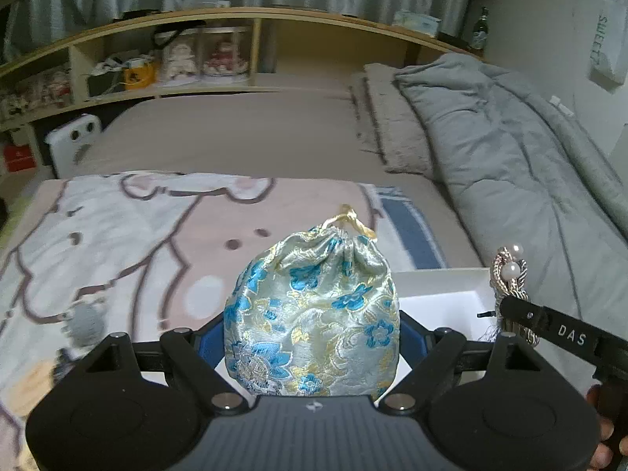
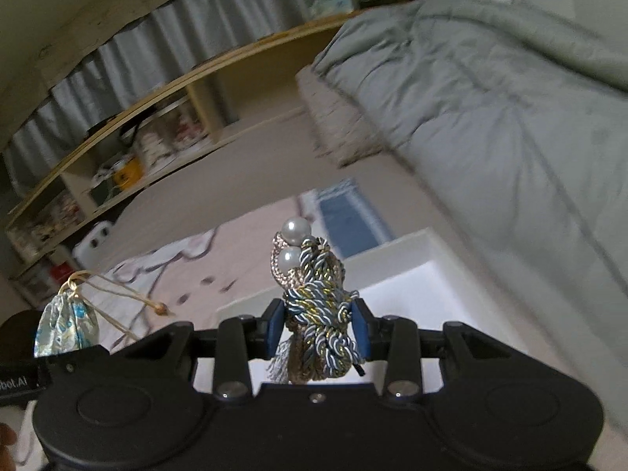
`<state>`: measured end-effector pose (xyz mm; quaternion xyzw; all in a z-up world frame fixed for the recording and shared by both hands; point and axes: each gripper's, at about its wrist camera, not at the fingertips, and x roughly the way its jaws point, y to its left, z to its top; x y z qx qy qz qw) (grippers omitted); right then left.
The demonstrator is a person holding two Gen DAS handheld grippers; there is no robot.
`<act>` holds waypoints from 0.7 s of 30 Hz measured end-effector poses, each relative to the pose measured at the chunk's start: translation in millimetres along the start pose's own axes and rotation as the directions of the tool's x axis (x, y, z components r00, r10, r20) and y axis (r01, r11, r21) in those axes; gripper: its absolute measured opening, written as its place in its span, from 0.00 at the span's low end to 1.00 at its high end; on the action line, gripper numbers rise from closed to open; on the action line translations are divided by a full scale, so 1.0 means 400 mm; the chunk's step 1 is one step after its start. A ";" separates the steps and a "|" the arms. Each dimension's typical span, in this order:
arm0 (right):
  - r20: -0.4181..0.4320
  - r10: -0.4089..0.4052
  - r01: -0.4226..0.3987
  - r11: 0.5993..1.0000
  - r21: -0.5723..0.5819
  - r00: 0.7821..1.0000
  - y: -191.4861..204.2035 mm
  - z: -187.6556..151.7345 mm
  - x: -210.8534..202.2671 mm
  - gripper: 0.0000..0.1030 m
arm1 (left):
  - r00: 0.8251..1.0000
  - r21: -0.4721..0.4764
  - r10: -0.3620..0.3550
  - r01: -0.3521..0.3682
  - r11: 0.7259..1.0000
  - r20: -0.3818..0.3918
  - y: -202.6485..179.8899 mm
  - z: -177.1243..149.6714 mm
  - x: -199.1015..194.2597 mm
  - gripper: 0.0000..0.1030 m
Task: Organize objects
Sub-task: 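Carry pouch and tassel into the white box with both tools and release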
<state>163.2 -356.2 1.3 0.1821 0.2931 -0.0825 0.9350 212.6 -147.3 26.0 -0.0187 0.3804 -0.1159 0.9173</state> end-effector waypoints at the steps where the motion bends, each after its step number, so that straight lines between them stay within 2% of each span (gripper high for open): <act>1: 0.009 -0.009 0.009 1.000 -0.002 1.000 -0.010 0.006 0.003 0.37 | 1.000 0.000 -0.011 0.011 1.000 0.003 -0.009 0.005 0.010 0.82; 9: 0.063 -0.113 0.115 0.992 -0.041 0.992 -0.070 0.027 0.031 0.37 | 0.995 -0.021 -0.094 0.095 0.995 0.027 -0.085 0.033 0.106 0.82; 13: 0.029 -0.116 0.117 0.991 -0.058 0.993 -0.084 0.023 0.069 0.37 | 0.993 -0.017 -0.101 0.100 0.995 -0.053 -0.120 0.017 0.186 0.82; 17: -0.032 -0.095 0.092 0.992 -0.081 0.995 -0.083 0.014 0.116 0.37 | 0.984 -0.033 -0.100 0.096 0.995 -0.147 -0.131 -0.010 0.271 0.82; 21: -0.080 -0.100 0.092 0.991 -0.098 0.992 -0.078 -0.009 0.161 0.37 | 0.979 -0.048 -0.090 0.083 0.995 -0.183 -0.124 -0.022 0.322 0.82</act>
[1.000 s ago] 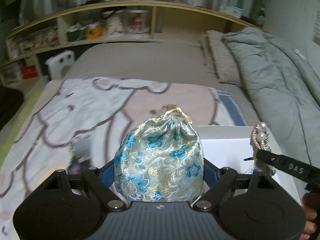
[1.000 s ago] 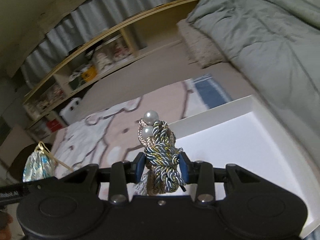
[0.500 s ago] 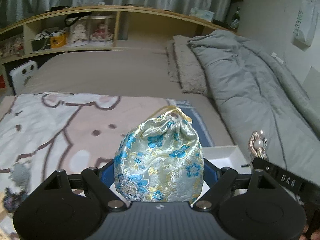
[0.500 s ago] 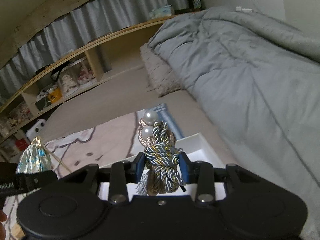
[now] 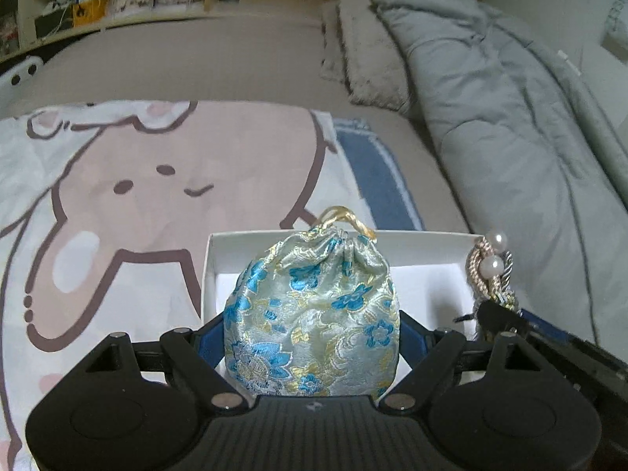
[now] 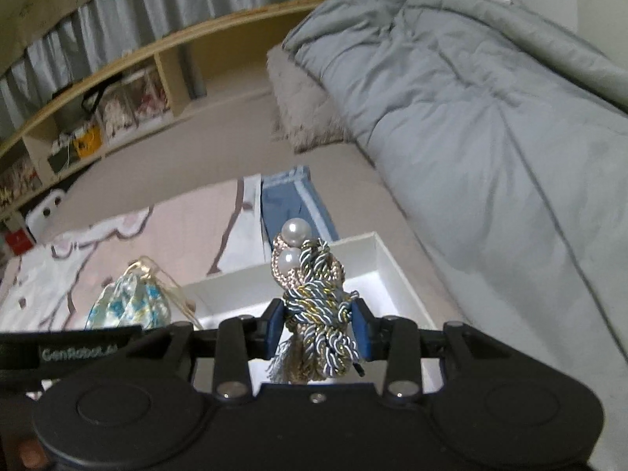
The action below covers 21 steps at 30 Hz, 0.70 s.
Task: Organize objects
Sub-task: 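Carry pouch and tassel into the white box with both tools and release, then withdraw both tools from the white box back toward the remaining items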
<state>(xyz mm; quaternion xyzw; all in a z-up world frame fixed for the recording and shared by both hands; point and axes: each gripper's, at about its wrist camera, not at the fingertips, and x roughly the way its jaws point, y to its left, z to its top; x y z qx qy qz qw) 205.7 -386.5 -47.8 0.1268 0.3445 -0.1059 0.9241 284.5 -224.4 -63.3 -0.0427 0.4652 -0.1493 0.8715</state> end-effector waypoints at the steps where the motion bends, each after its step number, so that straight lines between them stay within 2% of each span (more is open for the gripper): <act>1: -0.013 0.003 -0.003 1.000 0.010 1.000 -0.002 -0.003 0.011 0.37 | 1.000 -0.003 0.005 -0.005 1.000 -0.005 0.002 0.001 0.010 0.82; 5: -0.078 -0.002 0.010 0.995 0.102 0.997 -0.028 0.000 0.035 0.41 | 0.999 -0.002 0.022 -0.022 1.000 -0.033 0.005 0.007 0.036 0.84; 7: -0.116 0.006 0.009 0.992 0.124 0.993 -0.040 0.005 0.033 0.60 | 0.998 0.016 0.030 -0.029 0.999 -0.052 0.006 0.003 0.042 0.90; 9: -0.136 0.001 0.014 0.994 0.108 0.991 -0.045 0.009 0.021 0.67 | 0.998 0.049 0.020 -0.016 0.999 -0.067 0.005 -0.005 0.038 0.96; 15: -0.177 -0.059 0.062 0.998 0.010 0.982 -0.047 0.003 -0.006 0.70 | 0.994 0.140 0.040 -0.025 0.990 -0.103 -0.016 -0.029 0.026 0.96; 21: -0.183 -0.046 0.048 0.999 0.006 0.982 -0.048 0.011 -0.021 0.70 | 0.993 0.152 0.063 -0.047 0.987 -0.098 -0.023 -0.031 -0.003 0.96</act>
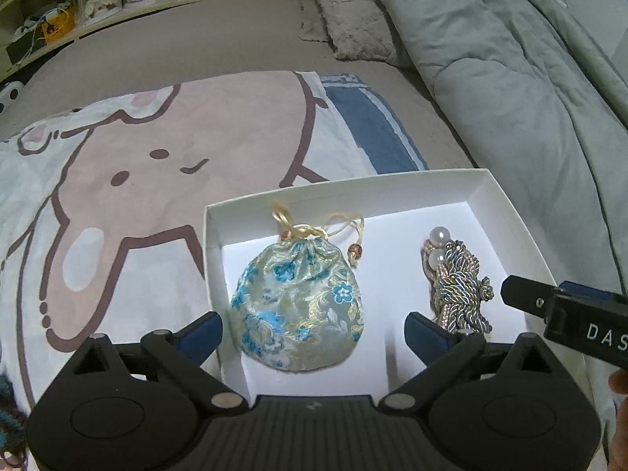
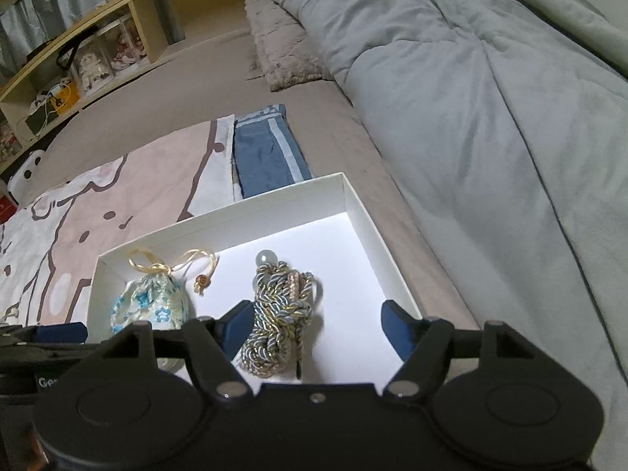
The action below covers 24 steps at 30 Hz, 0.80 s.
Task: Organize objects
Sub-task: 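Withdraw both tools from the white box back toward the remaining items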
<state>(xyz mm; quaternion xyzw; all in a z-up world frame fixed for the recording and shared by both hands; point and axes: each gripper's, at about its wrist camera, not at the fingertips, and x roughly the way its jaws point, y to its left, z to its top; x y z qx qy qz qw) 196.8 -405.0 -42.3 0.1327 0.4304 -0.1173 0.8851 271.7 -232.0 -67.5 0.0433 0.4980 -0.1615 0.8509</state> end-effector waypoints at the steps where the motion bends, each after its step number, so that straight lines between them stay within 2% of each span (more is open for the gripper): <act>1: 0.000 -0.001 0.001 1.000 -0.001 1.000 0.000 0.000 -0.002 0.70 | 1.000 -0.005 0.001 -0.001 1.000 0.001 0.002 0.001 -0.005 0.96; 10: 0.021 -0.006 0.006 1.000 -0.019 1.000 0.008 0.000 -0.029 0.73 | 1.000 -0.031 0.018 -0.018 0.999 0.018 0.019 0.006 -0.049 0.96; 20: 0.045 -0.012 0.015 0.998 -0.064 0.999 0.044 -0.019 -0.077 0.76 | 0.998 -0.043 0.049 -0.047 0.998 0.046 0.051 -0.030 -0.119 0.97; 24: 0.061 -0.008 0.013 0.997 -0.078 0.998 0.057 -0.038 -0.102 0.82 | 0.996 -0.051 0.066 -0.063 0.997 0.056 0.069 -0.054 -0.148 1.00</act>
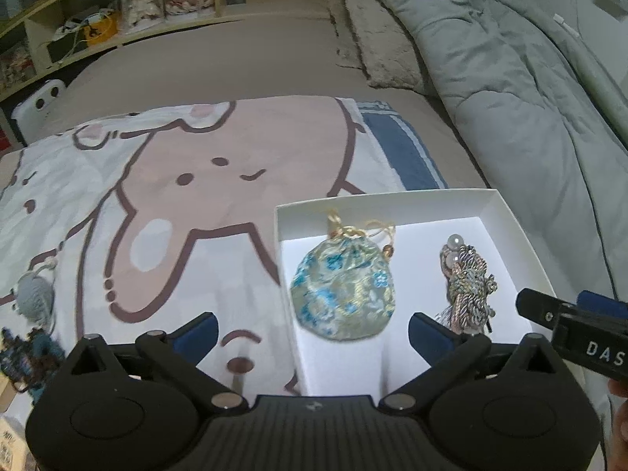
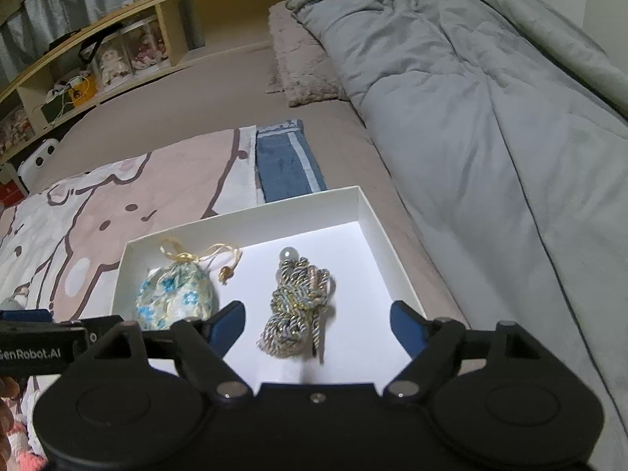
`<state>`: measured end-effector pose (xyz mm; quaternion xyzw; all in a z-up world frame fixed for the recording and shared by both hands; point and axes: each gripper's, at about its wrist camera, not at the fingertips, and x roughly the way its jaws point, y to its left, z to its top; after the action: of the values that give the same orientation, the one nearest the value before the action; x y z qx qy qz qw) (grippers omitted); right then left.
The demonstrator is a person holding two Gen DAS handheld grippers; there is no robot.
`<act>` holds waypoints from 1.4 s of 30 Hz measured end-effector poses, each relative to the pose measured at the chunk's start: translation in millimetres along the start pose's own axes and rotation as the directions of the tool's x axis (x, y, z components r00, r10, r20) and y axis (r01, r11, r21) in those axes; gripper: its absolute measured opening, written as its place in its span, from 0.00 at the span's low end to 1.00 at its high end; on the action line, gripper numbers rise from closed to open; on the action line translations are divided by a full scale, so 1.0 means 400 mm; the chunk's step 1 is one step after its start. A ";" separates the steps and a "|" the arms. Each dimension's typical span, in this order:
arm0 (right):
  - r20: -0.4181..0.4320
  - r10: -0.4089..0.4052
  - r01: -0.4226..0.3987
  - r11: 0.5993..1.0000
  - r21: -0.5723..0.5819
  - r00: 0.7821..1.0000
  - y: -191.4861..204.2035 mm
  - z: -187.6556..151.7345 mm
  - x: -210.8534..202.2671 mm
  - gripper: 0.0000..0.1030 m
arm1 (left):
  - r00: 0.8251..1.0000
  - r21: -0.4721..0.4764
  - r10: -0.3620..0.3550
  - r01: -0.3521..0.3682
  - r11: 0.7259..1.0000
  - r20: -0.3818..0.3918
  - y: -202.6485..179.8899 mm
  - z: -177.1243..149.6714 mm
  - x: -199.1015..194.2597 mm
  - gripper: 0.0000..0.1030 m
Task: Organize objects
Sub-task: 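Withdraw both tools from the white box back toward the remaining items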
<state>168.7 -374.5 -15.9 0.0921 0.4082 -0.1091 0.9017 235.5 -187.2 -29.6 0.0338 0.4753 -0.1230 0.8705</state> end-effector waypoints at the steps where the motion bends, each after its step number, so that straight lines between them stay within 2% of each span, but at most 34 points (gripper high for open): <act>1: 0.003 -0.002 0.002 1.000 0.000 1.000 0.001 -0.003 -0.007 0.82 | 1.000 -0.003 0.010 -0.010 1.000 0.003 0.005 -0.007 -0.008 1.00; 9: 0.048 -0.018 0.019 1.000 -0.016 0.999 0.011 -0.035 -0.074 0.95 | 0.999 -0.017 0.045 -0.045 0.999 0.017 0.035 -0.054 -0.065 1.00; 15: 0.068 -0.039 0.042 0.998 -0.039 0.997 0.015 -0.059 -0.111 0.99 | 0.998 -0.009 0.054 -0.054 0.998 0.034 0.044 -0.081 -0.108 1.00; 24: 0.065 -0.065 0.069 0.996 -0.049 0.996 0.013 -0.104 -0.154 1.00 | 0.995 0.001 0.056 -0.056 0.998 0.081 0.062 -0.118 -0.178 1.00; 42: 0.098 -0.035 0.038 0.999 -0.032 0.995 0.020 -0.162 -0.260 1.00 | 0.987 -0.008 0.076 -0.075 0.997 0.145 0.132 -0.202 -0.278 1.00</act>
<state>57.5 -337.9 21.3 0.0640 0.3671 -0.1232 0.9198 124.9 -101.6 16.2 0.0419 0.4094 -0.0916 0.9068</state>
